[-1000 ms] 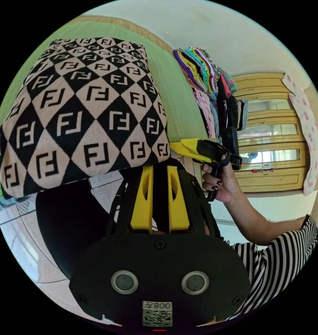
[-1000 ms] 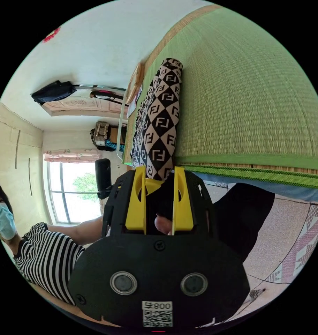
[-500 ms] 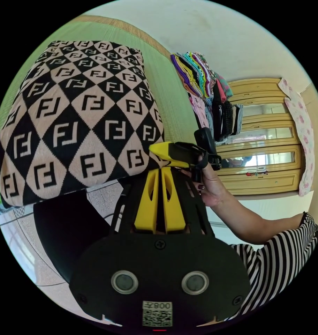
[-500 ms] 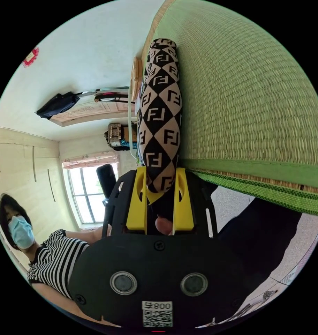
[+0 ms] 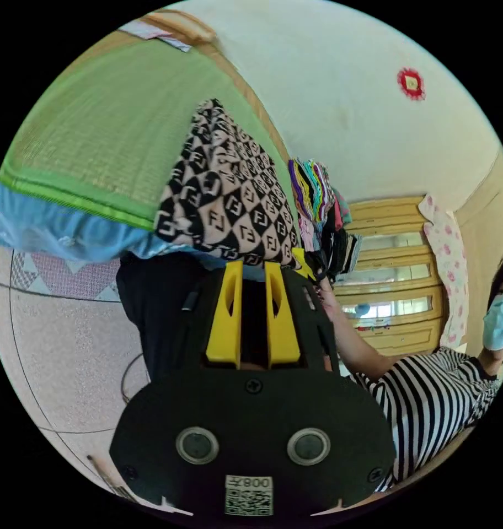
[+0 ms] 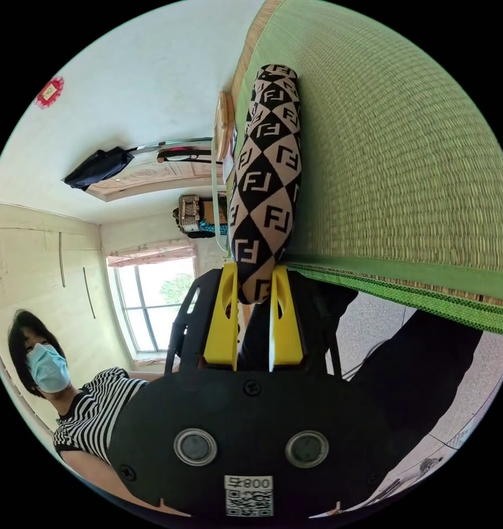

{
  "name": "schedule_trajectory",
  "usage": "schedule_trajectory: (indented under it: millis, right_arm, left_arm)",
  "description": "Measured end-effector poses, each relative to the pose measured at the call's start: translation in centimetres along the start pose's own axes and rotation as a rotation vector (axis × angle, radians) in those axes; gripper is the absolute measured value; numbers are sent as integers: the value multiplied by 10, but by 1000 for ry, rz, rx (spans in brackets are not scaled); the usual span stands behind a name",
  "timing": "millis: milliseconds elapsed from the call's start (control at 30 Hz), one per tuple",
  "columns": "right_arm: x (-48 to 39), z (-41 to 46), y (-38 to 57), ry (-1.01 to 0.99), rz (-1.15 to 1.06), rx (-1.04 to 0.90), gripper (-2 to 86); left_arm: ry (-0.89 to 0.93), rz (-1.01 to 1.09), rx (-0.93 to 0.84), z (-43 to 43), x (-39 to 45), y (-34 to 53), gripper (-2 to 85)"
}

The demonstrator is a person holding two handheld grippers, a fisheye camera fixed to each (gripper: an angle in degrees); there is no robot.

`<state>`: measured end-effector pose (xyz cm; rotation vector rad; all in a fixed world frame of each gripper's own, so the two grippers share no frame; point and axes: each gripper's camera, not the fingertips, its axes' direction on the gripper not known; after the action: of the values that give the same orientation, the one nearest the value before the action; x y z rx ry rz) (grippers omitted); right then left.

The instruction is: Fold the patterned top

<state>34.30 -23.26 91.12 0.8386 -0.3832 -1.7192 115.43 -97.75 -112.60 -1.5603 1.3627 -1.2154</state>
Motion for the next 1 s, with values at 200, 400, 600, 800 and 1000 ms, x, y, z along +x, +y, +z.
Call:
schedule_trajectory:
  millis: [200,400,600,800,1000]
  right_arm:
    - [-4,6,-2,13,-8,-14,90]
    - [-1,8,-2,12,-9,-23,89]
    - [6,7,-3,21,-16,-44,87]
    - [20,-8,10,18,-17,-56,85]
    - [42,-32,31,5,3,-45,84]
  left_arm:
    - [159,-254,172,-8,-115,52,137]
    - [366,-412,311,22,-190,93,149]
    - [432,-395,266,39,-217,110,141]
    - [431,-345,177,50,-228,117,141]
    - [415,-291,71,60,-230,114,146]
